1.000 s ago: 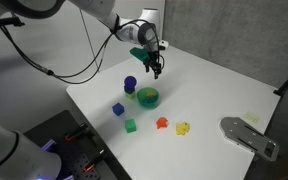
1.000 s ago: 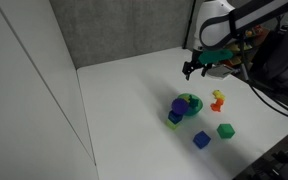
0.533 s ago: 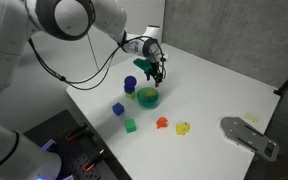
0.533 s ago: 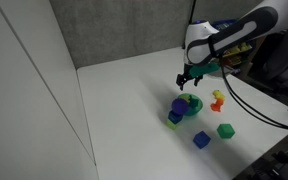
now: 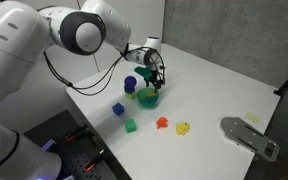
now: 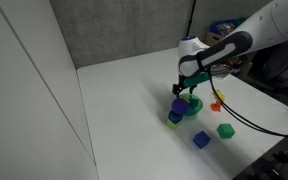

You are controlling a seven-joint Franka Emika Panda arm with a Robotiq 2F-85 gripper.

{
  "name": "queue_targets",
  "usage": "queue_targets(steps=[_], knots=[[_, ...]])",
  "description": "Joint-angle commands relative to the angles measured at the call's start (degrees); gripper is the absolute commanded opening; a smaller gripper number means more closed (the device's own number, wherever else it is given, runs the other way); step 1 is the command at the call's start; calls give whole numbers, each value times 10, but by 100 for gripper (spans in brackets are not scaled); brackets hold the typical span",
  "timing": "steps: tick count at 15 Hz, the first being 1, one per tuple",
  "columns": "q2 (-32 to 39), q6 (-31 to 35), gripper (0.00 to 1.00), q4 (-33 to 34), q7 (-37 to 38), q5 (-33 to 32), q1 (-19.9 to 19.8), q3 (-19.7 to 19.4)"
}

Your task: Pick up the yellow toy from the green bowl and put it on the table

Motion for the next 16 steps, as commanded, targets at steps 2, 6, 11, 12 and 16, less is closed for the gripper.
queue_targets(steps=[2,6,11,12,16], knots=[[33,-43,100,60,-20,6,7,-9],[42,-74,75,83,-24,6,6,-10],[45,-97,43,99,-24,4,7,-10],[46,-96,41,100,-23,3,7,-11],[36,-90,66,94,-26,5,6,-8]])
